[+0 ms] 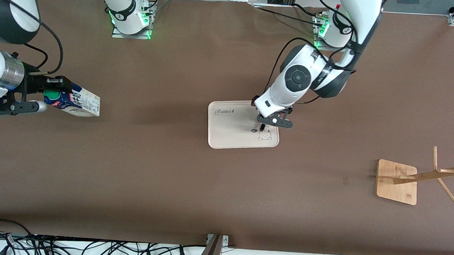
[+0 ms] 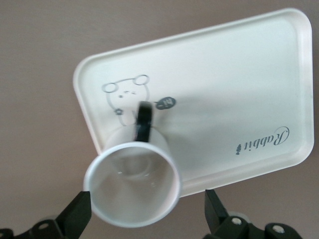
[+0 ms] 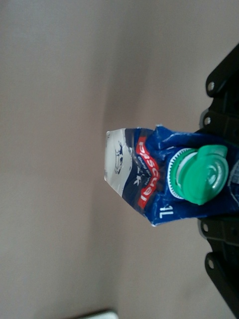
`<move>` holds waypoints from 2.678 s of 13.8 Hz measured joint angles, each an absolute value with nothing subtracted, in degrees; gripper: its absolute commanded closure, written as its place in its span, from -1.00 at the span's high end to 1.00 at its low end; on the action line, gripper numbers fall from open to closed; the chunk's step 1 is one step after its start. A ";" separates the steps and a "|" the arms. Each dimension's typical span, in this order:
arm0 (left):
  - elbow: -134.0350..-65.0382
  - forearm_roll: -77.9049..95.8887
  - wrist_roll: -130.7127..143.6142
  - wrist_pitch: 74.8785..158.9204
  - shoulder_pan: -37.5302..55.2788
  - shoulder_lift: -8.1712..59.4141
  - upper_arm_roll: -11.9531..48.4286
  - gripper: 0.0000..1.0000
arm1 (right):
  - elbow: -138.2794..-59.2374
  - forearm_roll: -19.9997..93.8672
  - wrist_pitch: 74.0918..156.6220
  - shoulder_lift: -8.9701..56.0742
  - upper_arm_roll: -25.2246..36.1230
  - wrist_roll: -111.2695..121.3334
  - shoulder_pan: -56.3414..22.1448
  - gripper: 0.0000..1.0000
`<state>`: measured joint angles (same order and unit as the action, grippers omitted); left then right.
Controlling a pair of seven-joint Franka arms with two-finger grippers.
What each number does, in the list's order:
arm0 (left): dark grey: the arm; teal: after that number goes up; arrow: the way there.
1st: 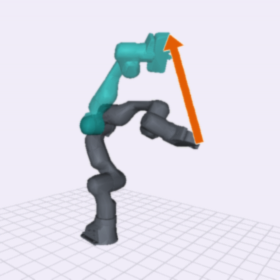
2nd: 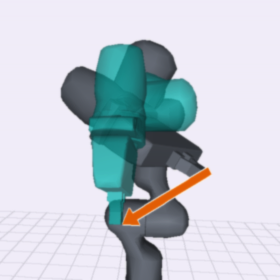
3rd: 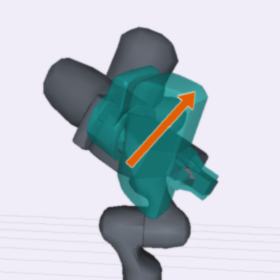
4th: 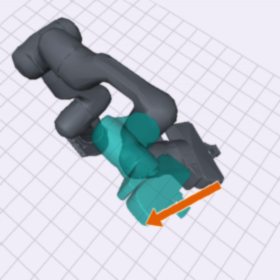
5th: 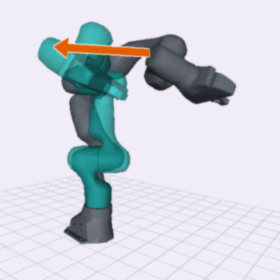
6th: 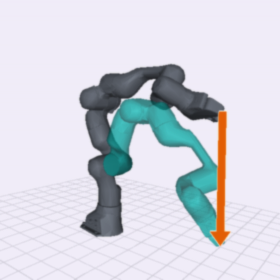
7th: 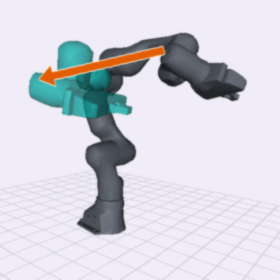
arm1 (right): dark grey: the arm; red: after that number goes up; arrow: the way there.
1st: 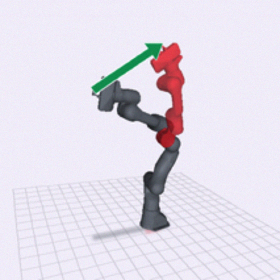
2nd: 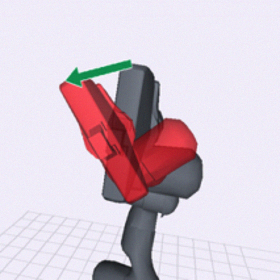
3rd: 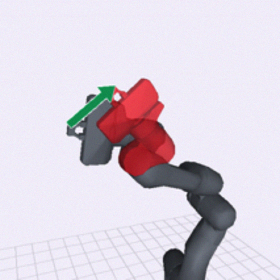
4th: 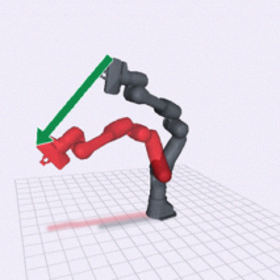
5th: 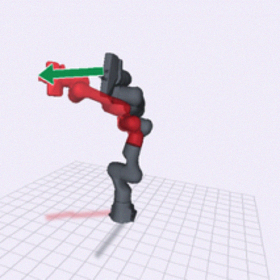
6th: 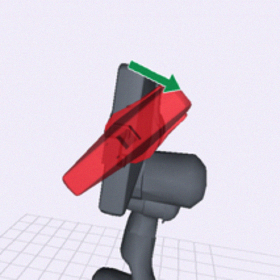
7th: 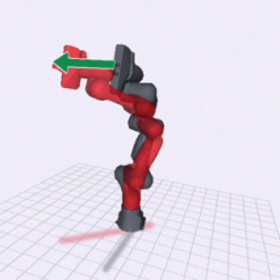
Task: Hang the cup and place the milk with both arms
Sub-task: 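Set the carton down with the right gripper while the left gripper lifts the mug, then carry the white mug with the left gripper to the wooden stand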
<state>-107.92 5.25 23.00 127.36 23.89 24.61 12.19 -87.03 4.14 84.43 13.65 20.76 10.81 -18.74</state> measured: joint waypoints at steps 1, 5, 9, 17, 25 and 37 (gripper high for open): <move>-107.99 4.73 23.00 128.48 24.89 25.66 12.18 1.00 | -89.34 3.91 86.48 13.64 20.74 11.71 -18.20 -0.07; -108.05 3.49 22.91 130.04 26.40 28.06 12.17 -0.56 | -96.83 3.69 95.01 13.64 20.17 11.96 -18.09 -0.07; -108.07 3.31 22.81 130.23 26.49 29.29 12.15 -1.00 | -104.27 3.68 105.24 13.64 19.79 11.96 -18.09 -0.07; -107.41 3.28 22.40 129.99 26.16 28.34 11.26 -1.00 | -114.15 3.66 116.10 13.67 19.71 11.95 -17.74 -0.07; -100.98 3.20 12.93 112.68 9.86 12.69 9.36 -1.00 | -114.88 3.64 116.80 13.36 19.70 11.96 -17.30 1.00; -92.40 7.24 -3.25 110.19 2.39 13.13 -6.90 -1.00 | -98.95 3.59 100.17 0.32 19.32 11.96 -12.33 1.00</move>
<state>-92.40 7.24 -3.25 110.19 2.39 13.13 -6.90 -98.95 3.59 100.17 0.32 19.32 11.96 -12.33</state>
